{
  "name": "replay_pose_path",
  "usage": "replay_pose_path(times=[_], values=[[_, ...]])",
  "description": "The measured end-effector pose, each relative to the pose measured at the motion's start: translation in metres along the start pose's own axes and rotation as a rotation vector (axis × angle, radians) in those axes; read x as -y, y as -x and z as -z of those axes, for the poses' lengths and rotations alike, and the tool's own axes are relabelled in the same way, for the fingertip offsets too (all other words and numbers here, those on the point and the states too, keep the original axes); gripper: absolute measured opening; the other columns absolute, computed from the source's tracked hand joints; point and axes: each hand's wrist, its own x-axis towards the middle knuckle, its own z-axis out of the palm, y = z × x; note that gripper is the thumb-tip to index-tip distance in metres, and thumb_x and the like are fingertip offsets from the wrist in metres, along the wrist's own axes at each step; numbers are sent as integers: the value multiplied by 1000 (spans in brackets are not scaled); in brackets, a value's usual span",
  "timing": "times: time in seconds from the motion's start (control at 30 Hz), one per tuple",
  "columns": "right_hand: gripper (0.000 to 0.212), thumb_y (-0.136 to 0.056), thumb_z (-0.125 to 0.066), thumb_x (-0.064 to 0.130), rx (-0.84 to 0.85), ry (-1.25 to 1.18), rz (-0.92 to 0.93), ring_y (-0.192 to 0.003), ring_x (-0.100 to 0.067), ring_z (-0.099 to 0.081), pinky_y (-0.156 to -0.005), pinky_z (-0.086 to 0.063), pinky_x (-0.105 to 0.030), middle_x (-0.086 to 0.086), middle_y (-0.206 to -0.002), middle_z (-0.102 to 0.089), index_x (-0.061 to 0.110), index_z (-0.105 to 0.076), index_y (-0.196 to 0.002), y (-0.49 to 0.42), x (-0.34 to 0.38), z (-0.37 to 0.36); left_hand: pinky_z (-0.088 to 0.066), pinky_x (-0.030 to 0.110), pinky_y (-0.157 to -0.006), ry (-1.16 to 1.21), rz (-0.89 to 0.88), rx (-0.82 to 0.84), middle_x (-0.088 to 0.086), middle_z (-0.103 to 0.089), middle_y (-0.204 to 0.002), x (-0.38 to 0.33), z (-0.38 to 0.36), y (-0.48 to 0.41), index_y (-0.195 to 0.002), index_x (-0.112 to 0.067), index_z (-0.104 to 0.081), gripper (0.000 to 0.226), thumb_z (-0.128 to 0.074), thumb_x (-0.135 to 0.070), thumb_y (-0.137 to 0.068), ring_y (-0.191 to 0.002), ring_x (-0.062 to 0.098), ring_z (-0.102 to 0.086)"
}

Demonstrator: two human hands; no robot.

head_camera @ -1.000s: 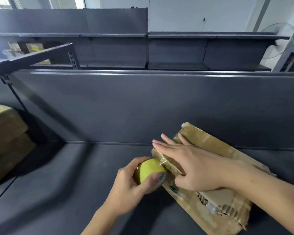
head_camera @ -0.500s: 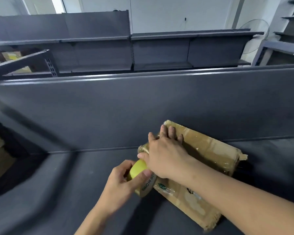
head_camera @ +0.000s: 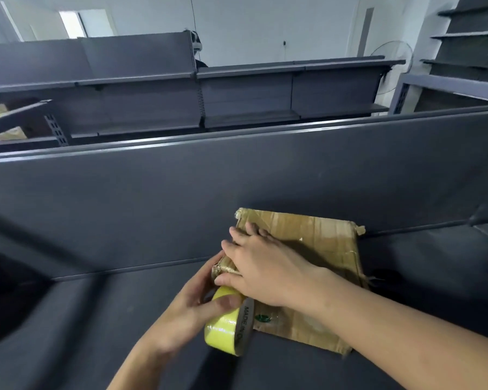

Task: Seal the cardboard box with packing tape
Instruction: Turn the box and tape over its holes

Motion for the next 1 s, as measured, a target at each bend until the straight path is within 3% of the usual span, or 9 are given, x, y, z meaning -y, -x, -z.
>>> replay_pose_path(times=[0.2,0.3,0.4,0.47,0.57,0.67,0.77,0.87,1.0], values=[[65,-101,-48,51,-34,-31,254,-152,-33,-19,-119,-27,-41,-11,-164,-28,8,-42,-150,5,1,8,-58,28,-88,-45,-85,-214,-8,-70,-132,17,-22,25,-150,-45,-38,111,-93,-48,-54,-116,17,-71],[74,-98,-50,57,-78,27,335,-152,-29,-24,-122,-26,-40,-11,-162,-32,6,-41,-150,0,1,2,-57,33,-94,-120,-136,-296,-7,-66,-139,22,-26,31,-151,-46,-36,119,-95,-61,-49,-119,17,-69],[92,-93,-43,71,-135,120,240,-154,-29,-20,-126,-17,-48,-13,-166,-20,8,-28,-157,3,-6,-5,-52,21,-99,-171,-201,-361,-3,-57,-148,27,-37,29,-154,-32,-36,115,-95,-49,-58,-131,11,-60],[94,-93,-36,73,-116,112,130,-155,-33,-14,-124,-15,-53,-14,-168,-11,9,-17,-159,7,-8,-10,-52,26,-105,-180,-198,-419,-3,-57,-148,32,-42,26,-155,-35,-35,117,-93,-60,-57,-133,12,-59],[92,-91,-27,73,-139,104,84,-144,-39,-39,-115,-38,-55,-18,-159,-36,7,-37,-152,8,-7,-18,-49,31,-105,-224,-211,-550,-6,-60,-142,43,-45,25,-150,-40,-41,116,-87,-78,-51,-130,12,-59],[88,-85,-29,72,-223,141,114,-111,-37,-69,-89,-60,-45,-18,-127,-68,4,-68,-125,-1,-18,-29,-53,19,-81,-149,-195,-793,-7,-70,-99,51,-53,30,-106,-43,-60,80,-81,-88,-44,-89,9,-67],[85,-86,-31,69,-273,205,179,-103,-34,-73,-83,-62,-41,-17,-120,-72,3,-72,-118,-5,-23,-28,-48,15,-58,-30,-13,-778,-1,-65,-66,56,-68,37,-86,-14,-63,101,-75,-95,-28,-58,10,-60],[82,-85,-33,68,-316,224,211,-102,-32,-74,-81,-63,-40,-17,-117,-73,3,-74,-115,-5,-26,-33,-58,42,-83,306,207,-437,13,-78,-100,55,-76,44,-102,-11,-74,106,-87,-81,-24,-99,30,-74],[76,-85,-40,67,-311,145,213,-102,-34,-73,-80,-63,-42,-16,-117,-73,5,-74,-114,-4,-26,-32,-43,67,-104,665,292,-455,26,-66,-132,38,-76,22,-128,-11,-70,107,-104,-49,-33,-128,51,-57]])
